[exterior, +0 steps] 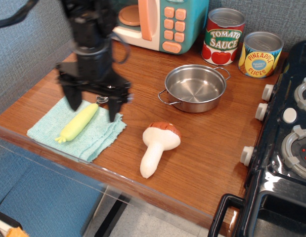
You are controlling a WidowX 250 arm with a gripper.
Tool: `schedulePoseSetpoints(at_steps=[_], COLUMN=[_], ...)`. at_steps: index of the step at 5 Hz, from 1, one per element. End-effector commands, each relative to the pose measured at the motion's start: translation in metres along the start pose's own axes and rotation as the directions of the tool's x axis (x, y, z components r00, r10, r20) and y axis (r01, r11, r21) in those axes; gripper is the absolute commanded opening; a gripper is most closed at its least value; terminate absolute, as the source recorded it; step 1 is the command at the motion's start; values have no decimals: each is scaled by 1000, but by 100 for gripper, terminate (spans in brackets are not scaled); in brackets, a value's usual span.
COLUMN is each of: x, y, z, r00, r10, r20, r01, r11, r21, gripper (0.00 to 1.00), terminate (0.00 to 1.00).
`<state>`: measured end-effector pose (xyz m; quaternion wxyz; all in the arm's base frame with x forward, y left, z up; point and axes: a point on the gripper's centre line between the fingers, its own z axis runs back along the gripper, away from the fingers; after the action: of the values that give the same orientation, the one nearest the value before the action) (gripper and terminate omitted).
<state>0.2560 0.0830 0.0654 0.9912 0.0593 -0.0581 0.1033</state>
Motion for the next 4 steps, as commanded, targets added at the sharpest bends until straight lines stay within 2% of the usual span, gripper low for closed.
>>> schedulePoseSetpoints(at_steps=[1,4], x=[0,-2], y=[42,41], z=[-23,-37], r00=[998,994], r10=[62,89], r20=[-17,-69], r01=[-62,-89], r11=[998,996], r21=[10,5], gripper=[100,100], terminate=[0,0])
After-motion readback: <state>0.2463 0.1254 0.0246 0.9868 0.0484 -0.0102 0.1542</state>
